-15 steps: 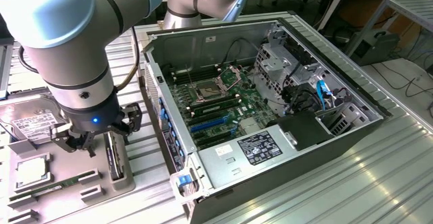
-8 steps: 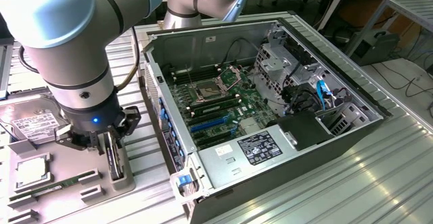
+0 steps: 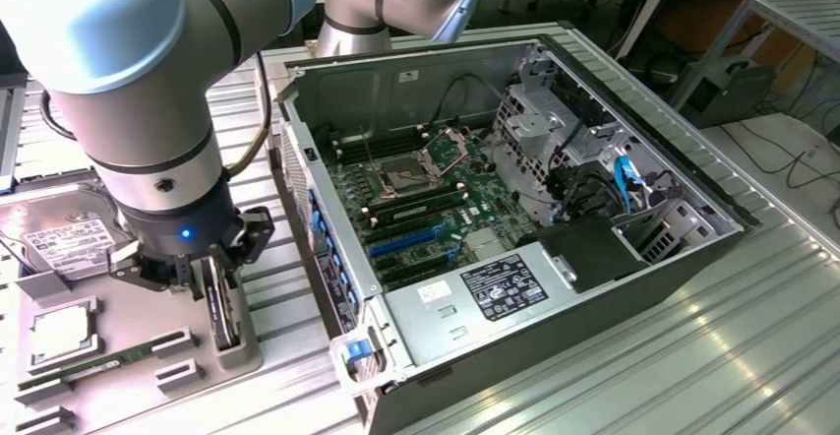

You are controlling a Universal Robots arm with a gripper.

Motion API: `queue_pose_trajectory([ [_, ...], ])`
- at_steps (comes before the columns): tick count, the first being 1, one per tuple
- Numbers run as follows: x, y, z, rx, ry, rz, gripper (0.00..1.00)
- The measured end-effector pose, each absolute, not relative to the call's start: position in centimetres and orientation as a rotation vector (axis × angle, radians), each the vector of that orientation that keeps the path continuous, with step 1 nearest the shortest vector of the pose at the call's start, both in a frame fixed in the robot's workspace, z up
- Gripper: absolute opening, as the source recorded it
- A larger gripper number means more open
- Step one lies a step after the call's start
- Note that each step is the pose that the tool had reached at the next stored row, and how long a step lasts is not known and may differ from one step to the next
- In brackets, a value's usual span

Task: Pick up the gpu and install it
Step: 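Pick up the gpu and move the gpu toward the slot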

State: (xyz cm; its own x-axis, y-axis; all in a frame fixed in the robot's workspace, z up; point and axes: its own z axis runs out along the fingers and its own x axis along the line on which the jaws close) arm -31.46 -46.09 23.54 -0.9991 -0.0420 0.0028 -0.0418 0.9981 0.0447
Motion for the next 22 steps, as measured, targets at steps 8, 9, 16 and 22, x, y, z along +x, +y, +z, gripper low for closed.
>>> queue_pose_trajectory([
  [8,-31.47,-46.08,23.52,0.047,-3.137,-0.07,0.38],
  [9,-31.46,-46.08,23.52,0.047,-3.137,-0.07,0.31],
  [16,-31.46,-46.08,23.52,0.047,-3.137,-0.07,0.27],
  [22,-31.47,-46.08,23.52,0.047,-3.137,-0.071,0.27],
])
